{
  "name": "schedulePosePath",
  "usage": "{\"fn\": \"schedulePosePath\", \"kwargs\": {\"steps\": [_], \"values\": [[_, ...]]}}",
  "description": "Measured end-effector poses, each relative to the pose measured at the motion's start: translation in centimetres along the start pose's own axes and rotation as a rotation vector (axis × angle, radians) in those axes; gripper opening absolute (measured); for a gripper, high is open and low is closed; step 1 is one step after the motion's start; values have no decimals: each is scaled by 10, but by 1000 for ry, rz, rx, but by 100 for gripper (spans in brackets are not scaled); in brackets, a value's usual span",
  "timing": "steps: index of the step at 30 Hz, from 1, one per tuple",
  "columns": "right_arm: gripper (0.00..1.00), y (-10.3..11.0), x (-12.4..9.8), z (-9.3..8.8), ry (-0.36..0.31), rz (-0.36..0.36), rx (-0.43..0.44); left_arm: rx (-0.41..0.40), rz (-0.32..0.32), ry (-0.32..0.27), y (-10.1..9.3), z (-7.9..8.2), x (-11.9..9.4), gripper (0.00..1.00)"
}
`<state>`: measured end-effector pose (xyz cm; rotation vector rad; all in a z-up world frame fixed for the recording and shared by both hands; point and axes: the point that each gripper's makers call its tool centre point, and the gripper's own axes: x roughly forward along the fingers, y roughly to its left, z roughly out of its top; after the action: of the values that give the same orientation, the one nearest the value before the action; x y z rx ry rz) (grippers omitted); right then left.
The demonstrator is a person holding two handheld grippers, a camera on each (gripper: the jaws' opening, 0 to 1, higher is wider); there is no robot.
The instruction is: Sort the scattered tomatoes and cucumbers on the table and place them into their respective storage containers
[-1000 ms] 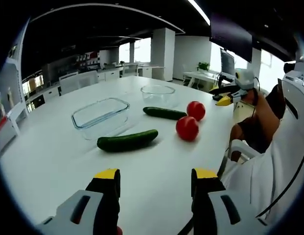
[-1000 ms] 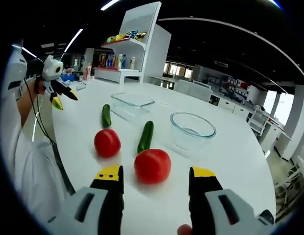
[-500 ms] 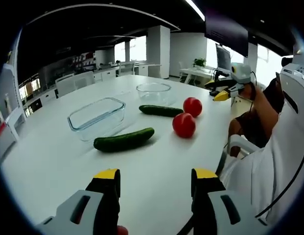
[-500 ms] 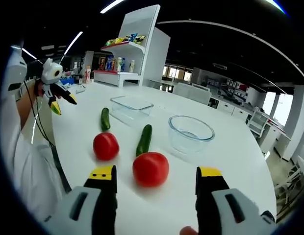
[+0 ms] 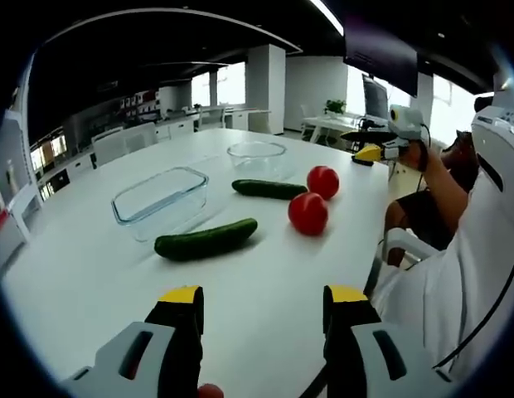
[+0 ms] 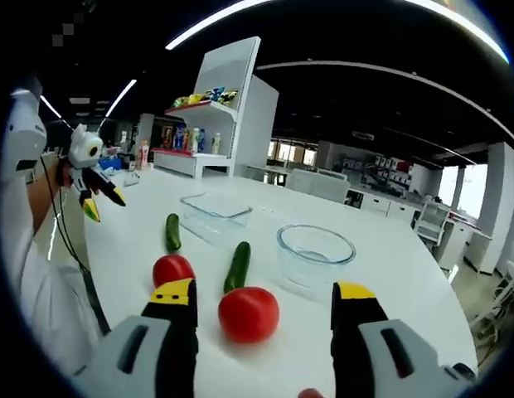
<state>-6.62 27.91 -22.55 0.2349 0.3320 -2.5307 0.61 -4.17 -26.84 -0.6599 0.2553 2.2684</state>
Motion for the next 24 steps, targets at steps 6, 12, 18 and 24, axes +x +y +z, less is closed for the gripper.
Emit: {"fn": "schedulePosePath", "kwargs": {"steps": [6, 12, 18, 24], "values": [[64, 5, 6, -11, 9, 15, -13, 8, -3, 8, -1, -2, 1, 58], [64, 3, 8, -8, -82, 15, 29, 8, -8, 10, -3, -4, 1, 58], [68, 7, 16, -18, -106, 35, 28, 14, -12, 12, -5, -5, 1, 58], [68, 0, 21, -34, -92, 23, 69, 18, -12, 19, -5, -7, 1, 58]]}}
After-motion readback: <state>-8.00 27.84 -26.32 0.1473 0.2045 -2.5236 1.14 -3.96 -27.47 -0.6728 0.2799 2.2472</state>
